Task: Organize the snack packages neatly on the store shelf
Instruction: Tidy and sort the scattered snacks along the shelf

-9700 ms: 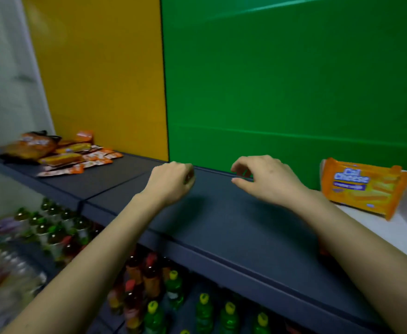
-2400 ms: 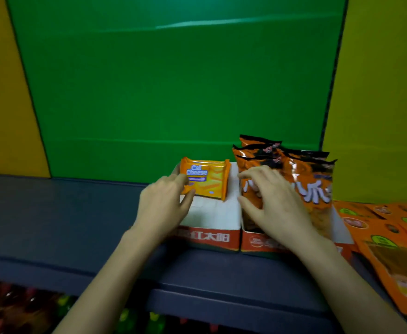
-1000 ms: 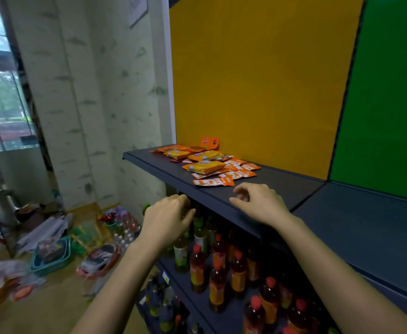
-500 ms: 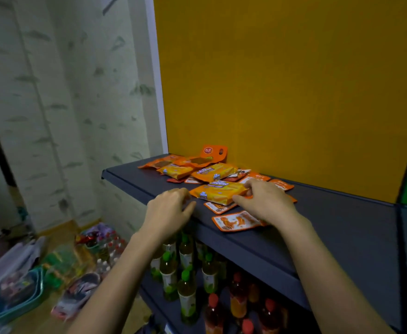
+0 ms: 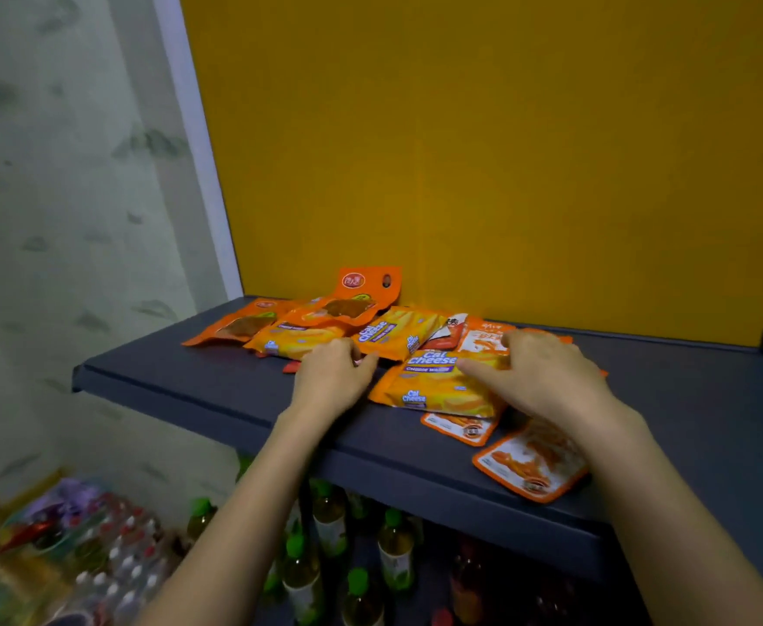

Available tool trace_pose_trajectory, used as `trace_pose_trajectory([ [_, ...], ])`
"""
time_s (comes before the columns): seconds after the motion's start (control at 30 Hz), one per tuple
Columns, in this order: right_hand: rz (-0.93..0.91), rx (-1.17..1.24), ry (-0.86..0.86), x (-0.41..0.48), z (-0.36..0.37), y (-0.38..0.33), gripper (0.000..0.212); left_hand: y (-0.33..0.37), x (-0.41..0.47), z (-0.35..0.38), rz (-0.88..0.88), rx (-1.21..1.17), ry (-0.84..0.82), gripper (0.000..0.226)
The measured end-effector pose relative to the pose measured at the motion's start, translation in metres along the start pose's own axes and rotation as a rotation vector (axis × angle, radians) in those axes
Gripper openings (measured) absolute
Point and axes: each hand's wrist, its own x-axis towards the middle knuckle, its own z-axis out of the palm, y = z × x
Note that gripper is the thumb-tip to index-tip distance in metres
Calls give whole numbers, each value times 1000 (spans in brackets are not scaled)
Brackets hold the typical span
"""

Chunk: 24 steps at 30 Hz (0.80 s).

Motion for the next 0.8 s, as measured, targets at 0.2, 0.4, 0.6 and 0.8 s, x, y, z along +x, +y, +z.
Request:
trace_pose_trajectory([
  [0.2, 196, 36, -7, 7, 14, -28, 99, -25, 30, 13, 34, -2, -102, 47],
  [0.4, 334, 96, -28, 11, 27, -43, 121, -25, 44, 14, 38, -109, -179, 59],
  [0.6, 383, 180, -13, 10, 25, -46, 119, -14, 47, 7, -9, -370, -326, 37],
  [0.8, 417, 368, -14, 8, 20, -36, 113, -7, 50, 6, -334, -1047, -518, 25],
])
